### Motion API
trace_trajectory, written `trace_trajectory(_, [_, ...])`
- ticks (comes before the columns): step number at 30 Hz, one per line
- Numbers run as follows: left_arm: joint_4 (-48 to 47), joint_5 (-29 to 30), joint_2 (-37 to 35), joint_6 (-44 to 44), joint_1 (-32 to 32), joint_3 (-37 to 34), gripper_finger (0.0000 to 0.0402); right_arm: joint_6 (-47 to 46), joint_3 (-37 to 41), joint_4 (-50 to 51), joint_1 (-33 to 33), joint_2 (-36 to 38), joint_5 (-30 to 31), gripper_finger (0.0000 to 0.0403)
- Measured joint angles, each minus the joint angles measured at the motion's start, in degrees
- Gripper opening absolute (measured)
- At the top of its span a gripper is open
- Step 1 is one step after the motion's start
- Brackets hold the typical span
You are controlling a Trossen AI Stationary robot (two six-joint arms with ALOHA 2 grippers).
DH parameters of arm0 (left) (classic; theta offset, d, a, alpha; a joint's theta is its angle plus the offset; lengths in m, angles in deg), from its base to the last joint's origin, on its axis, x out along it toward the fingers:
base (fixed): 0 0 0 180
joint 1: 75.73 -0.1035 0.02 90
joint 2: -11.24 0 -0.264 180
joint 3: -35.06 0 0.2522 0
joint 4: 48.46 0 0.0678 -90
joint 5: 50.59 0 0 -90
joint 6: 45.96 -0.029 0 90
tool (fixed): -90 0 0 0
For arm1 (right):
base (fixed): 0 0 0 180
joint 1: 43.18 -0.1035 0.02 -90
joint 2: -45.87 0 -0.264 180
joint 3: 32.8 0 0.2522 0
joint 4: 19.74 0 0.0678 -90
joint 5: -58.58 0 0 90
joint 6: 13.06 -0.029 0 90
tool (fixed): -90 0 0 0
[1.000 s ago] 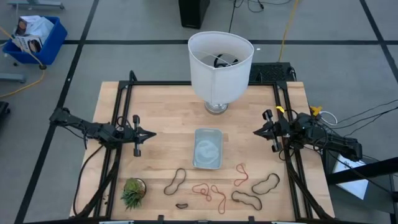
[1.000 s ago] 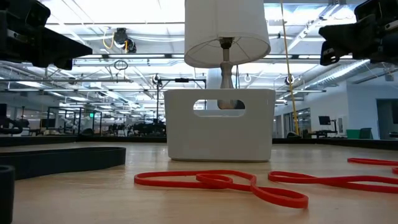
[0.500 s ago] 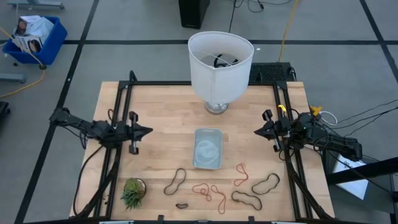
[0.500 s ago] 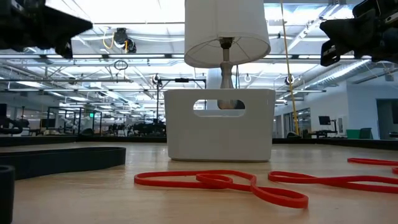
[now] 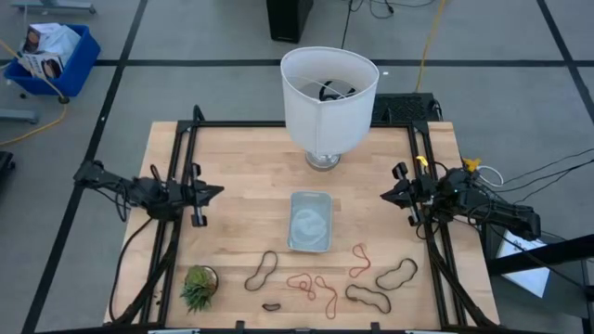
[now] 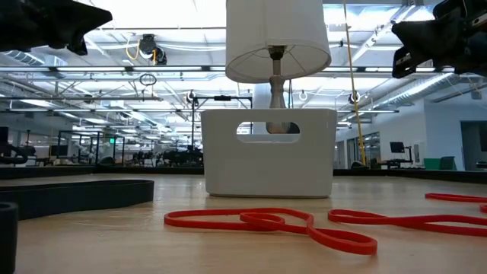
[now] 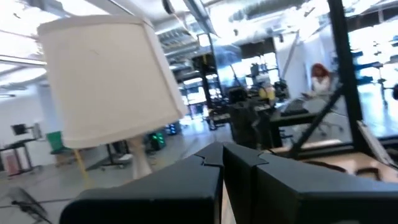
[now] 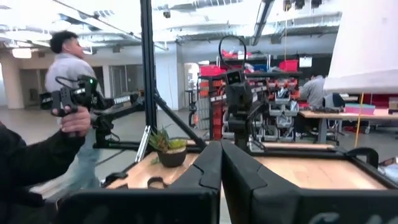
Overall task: Pick and place rubber bands into bin
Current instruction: Put the black rubber band into the gray bin
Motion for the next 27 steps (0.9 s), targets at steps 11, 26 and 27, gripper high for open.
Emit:
trace_trajectory(11, [0.6,0.7,0.0,-2.5,0.0,0.0,0.0008,-3.1,-13.8,20.6,-4.0,-12.5,1.6,0.0112])
trace_trajectory(26, [0.5,3.6,0.0,-2.3,0.0,0.0,0.0008,-15.7,-35.0,36.5,-44.2,-44.1,19.0,0.0184])
trace_trajectory(27, [0.5,3.6,0.0,-2.3,0.0,0.0,0.0008,-17.7,-36.5,37.9,-46.7,-45.8,20.6,0.0185])
